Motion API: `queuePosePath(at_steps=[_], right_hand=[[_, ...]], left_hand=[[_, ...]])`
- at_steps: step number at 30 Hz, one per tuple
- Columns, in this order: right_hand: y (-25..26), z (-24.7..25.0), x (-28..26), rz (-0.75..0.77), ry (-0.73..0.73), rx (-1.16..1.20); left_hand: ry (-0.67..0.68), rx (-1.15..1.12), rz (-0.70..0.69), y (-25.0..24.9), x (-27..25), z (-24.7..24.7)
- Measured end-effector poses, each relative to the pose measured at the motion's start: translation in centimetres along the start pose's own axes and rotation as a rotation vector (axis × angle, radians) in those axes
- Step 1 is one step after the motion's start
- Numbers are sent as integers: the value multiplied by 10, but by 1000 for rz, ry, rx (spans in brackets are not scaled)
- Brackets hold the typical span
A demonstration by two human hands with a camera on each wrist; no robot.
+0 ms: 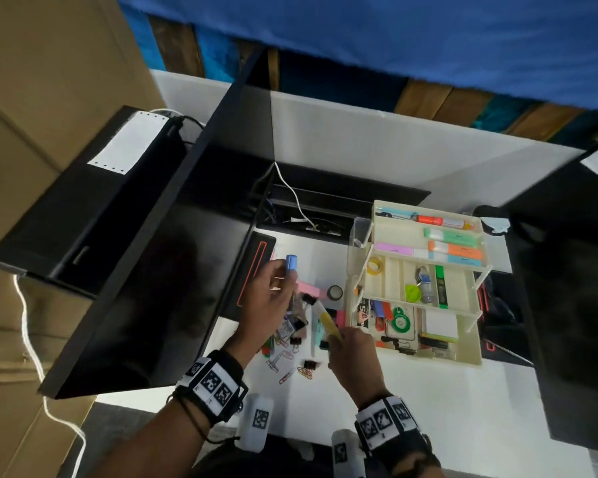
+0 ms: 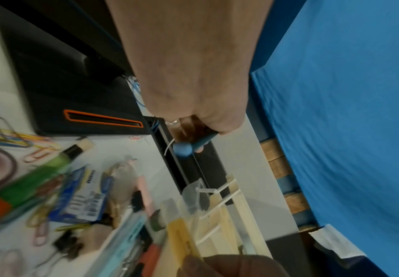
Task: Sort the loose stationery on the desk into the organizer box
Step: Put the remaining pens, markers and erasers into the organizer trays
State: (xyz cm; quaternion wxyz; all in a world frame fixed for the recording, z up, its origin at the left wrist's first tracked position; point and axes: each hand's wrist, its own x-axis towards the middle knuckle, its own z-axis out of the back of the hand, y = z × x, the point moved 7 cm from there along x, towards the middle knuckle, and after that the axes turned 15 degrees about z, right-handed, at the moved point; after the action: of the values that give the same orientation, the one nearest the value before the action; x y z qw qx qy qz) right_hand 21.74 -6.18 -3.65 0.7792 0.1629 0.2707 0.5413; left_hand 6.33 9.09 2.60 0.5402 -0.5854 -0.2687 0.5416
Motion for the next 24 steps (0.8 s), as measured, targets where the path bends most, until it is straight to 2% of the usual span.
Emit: queuePosePath(at_steps=[5,7,11,14,19,24], right_hand=[[5,104,-25,6,-274,498],[2,146,-32,18,-382,736],[-27,205,-32,28,-499,1024],[-49,231,-27,21,-561,1188],[-79,250,-21,0,-615,1336],[-104,251,-15,-18,-622,1362]], left_hand=[[37,-62,10,-38,9,-29],[92,-111,26,-54,13,-49],[227,51,-57,-89,26,-91],[310,168,-164,-116,39,-124],[300,213,-153,-139,73,-163],[326,525,-122,-140,98,-193]])
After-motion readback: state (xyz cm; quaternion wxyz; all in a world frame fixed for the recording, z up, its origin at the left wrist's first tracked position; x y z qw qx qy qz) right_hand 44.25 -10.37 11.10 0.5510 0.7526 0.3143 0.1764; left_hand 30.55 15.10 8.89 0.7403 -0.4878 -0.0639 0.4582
